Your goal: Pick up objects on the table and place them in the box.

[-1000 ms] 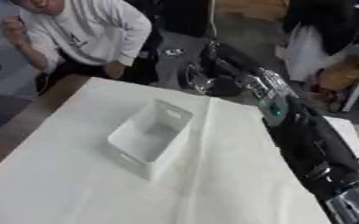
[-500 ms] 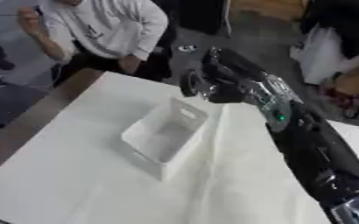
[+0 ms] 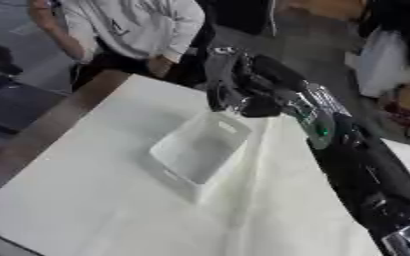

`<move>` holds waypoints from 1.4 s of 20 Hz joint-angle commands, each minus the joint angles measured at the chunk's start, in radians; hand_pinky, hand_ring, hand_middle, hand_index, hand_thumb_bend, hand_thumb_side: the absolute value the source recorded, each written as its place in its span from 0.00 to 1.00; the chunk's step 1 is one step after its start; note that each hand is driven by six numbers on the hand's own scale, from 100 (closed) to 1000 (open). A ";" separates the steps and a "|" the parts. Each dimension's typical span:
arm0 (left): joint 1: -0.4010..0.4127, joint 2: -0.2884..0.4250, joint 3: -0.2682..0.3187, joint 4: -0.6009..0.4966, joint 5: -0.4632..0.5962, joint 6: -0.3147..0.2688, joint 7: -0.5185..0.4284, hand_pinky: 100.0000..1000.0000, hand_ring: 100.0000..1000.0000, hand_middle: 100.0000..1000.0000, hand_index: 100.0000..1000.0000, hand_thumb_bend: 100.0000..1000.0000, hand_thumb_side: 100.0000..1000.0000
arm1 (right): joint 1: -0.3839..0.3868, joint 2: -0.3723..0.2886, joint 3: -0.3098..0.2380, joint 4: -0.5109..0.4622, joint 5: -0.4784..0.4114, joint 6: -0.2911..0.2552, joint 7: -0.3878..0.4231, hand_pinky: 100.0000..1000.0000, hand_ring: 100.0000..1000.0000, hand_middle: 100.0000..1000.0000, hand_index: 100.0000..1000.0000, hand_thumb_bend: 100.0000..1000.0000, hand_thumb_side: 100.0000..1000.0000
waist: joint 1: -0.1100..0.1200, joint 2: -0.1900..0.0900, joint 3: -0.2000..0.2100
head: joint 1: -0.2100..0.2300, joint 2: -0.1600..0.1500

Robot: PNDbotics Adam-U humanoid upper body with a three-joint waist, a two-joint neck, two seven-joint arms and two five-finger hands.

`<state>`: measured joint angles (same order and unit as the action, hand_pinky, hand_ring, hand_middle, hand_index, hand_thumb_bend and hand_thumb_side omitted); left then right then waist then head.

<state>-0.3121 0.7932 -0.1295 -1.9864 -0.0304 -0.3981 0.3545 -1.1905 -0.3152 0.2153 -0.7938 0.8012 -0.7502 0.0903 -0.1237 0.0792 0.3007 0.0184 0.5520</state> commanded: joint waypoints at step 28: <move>-0.029 0.011 -0.005 -0.014 0.014 0.004 -0.017 0.80 0.58 0.70 0.70 0.10 0.79 | -0.036 -0.038 -0.032 0.090 0.322 -0.041 0.084 0.00 0.07 0.11 0.16 0.00 0.90 | -0.021 0.008 0.042 | 0.028 -0.008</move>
<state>-0.3296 0.7928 -0.1384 -1.9864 -0.0204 -0.3941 0.3412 -1.1962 -0.3255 0.1955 -0.6994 1.1098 -0.7956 0.1795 -0.1554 0.0972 0.3420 0.0375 0.5523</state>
